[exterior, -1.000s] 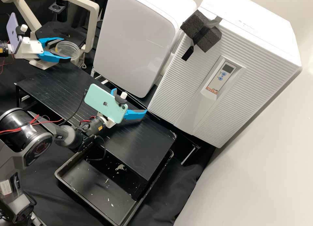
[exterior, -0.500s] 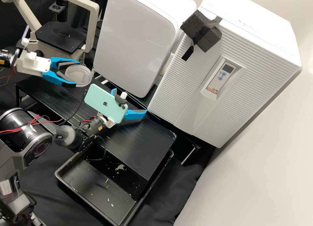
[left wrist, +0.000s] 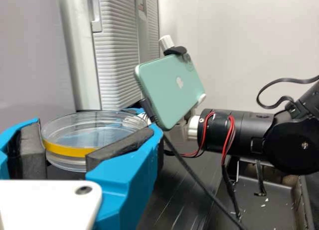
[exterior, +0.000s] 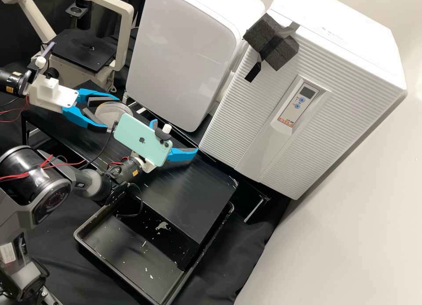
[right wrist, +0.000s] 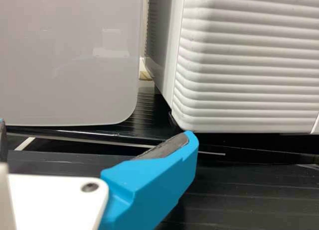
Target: Place the petri dish on the bench
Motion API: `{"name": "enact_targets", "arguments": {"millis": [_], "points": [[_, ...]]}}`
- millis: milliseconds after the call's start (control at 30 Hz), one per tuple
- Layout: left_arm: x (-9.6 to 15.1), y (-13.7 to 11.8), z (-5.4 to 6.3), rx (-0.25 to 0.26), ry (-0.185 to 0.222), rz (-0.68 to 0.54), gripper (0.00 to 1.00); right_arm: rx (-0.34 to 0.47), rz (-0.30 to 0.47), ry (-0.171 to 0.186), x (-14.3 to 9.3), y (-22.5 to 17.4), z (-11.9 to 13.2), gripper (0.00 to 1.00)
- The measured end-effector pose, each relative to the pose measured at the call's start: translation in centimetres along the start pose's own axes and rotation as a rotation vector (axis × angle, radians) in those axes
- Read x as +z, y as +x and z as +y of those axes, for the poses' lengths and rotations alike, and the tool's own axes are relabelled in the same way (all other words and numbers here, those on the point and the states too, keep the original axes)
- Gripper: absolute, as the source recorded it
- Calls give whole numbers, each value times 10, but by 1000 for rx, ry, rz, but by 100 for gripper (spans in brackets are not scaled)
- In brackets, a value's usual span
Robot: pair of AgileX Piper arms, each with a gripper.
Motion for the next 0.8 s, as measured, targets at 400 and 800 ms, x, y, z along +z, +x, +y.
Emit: {"name": "enact_targets", "arguments": {"millis": [400,800], "points": [[-6,19,-16,2,-87,-13,0,20,-36,32,3,0,2,100],[-22,5,-32,-53,-125,73,0,22,-26,27,3,0,2,100]]}}
